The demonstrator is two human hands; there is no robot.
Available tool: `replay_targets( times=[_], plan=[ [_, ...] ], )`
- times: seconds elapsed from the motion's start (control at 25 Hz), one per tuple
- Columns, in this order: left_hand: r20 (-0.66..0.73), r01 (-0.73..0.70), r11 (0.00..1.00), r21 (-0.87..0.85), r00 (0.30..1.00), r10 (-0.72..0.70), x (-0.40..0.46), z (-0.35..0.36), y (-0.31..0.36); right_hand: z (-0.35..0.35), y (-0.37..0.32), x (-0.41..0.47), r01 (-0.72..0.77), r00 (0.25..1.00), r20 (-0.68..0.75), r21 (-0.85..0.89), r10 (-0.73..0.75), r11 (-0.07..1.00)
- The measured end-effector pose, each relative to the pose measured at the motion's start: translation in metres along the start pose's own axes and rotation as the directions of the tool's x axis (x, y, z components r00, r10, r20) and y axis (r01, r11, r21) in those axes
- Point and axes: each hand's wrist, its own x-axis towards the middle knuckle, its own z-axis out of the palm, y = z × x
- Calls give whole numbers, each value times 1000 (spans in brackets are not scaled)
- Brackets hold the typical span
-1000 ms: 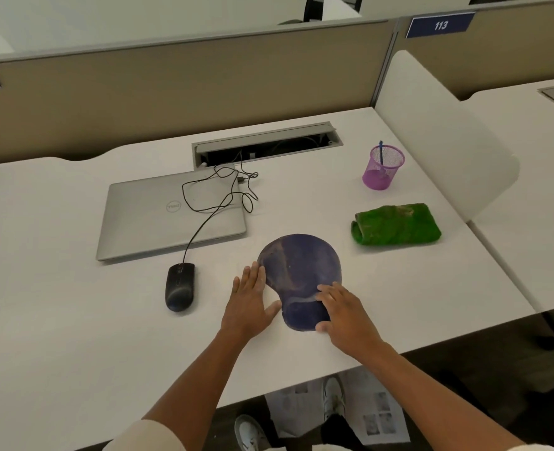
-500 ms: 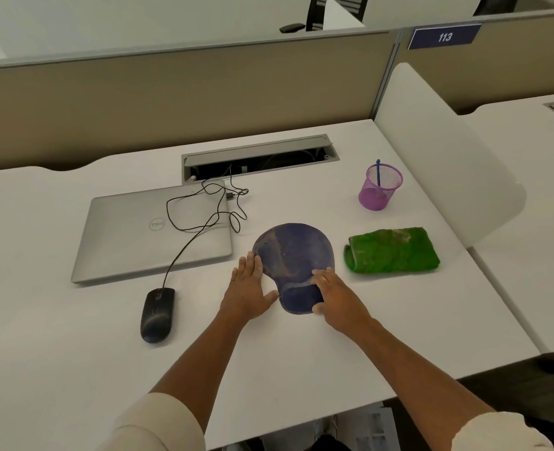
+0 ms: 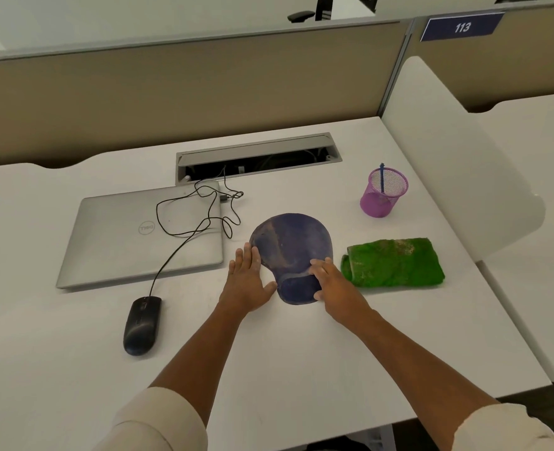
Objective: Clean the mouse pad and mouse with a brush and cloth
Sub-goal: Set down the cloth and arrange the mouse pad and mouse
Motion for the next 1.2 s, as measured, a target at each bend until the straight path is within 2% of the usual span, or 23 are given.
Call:
replay_targets(
  times=[0.2, 0.36, 0.52, 0.68, 0.84, 0.96, 1.04, 1.2],
  plan=[
    [-18, -22, 1000, 0, 1000, 22, -4, -2, -3, -4, -8, 0, -14, 1000, -6, -34, 13, 999],
    [-92, -101, 995, -11, 991, 100, -35, 6, -12, 7, -27, -13, -9, 994, -108, -21, 7, 1000],
    [-147, -143, 990, 9, 979, 143, -94, 23, -44, 41, -71, -26, 55, 979, -195, 3, -53, 998],
    [-170, -163, 985, 65, 970, 172, -156, 36, -89, 81, -124, -32, 139, 974, -182, 29, -132, 990],
    [-252, -173, 981, 85, 949, 189, -200, 34, -124, 112, -170, -39, 160, 976, -161, 75, -147, 984],
    [-342, -102, 993, 65, 932, 118, -219, 25, -151, 125, -202, -38, 187, 975, -140, 98, -173, 977],
    [-413, -4, 1000, -6, 911, 1, -226, 17, -171, 130, -222, -34, 182, 979, -110, 118, -169, 976],
    [-411, 206, 972, -115, 881, -236, -226, 6, -209, 136, -264, -21, 125, 991, -58, 126, -118, 984]
  ],
)
